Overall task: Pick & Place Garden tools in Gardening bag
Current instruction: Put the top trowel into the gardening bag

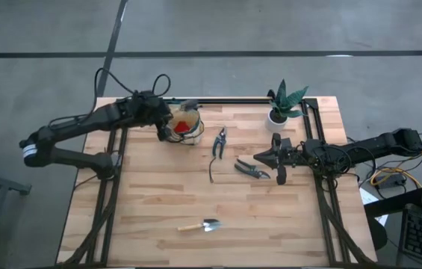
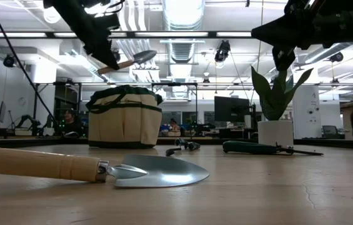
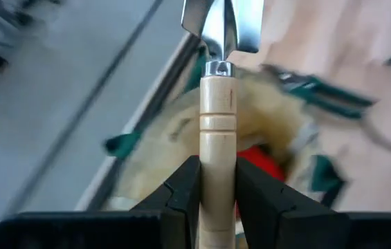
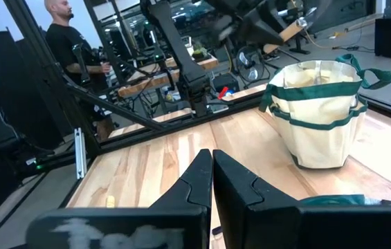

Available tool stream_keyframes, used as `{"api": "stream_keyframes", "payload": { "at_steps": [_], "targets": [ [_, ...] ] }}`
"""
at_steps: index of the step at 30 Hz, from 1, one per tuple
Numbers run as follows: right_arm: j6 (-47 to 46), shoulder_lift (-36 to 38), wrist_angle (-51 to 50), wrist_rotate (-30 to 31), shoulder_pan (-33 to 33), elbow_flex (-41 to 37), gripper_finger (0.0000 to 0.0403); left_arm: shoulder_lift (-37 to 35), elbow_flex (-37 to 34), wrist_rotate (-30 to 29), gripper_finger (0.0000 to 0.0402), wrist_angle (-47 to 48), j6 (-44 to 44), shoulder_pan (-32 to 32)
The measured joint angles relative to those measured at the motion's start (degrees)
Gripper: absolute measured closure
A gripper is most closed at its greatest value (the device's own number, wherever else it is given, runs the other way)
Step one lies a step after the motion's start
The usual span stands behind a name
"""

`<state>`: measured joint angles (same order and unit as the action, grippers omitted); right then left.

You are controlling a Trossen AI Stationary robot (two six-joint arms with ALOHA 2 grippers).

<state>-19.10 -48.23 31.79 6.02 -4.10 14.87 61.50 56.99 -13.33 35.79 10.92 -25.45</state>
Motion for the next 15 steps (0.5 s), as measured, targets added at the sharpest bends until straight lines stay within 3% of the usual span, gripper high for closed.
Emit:
{"api": "stream_keyframes", "payload": {
  "at_steps": [8,15],
  "targets": [
    [0.07,0.00,-0.26,0.00,0.00,0.00,0.0394,2.88,0.00,-14.45,0.0321,1.91,15.60,-0.07],
    [0.05,0.00,-0.29,0.02,-0.02,0.00,0.0394,5.74,0.00,-14.85,0.0321,2.85,24.44,0.00]
  ]
}}
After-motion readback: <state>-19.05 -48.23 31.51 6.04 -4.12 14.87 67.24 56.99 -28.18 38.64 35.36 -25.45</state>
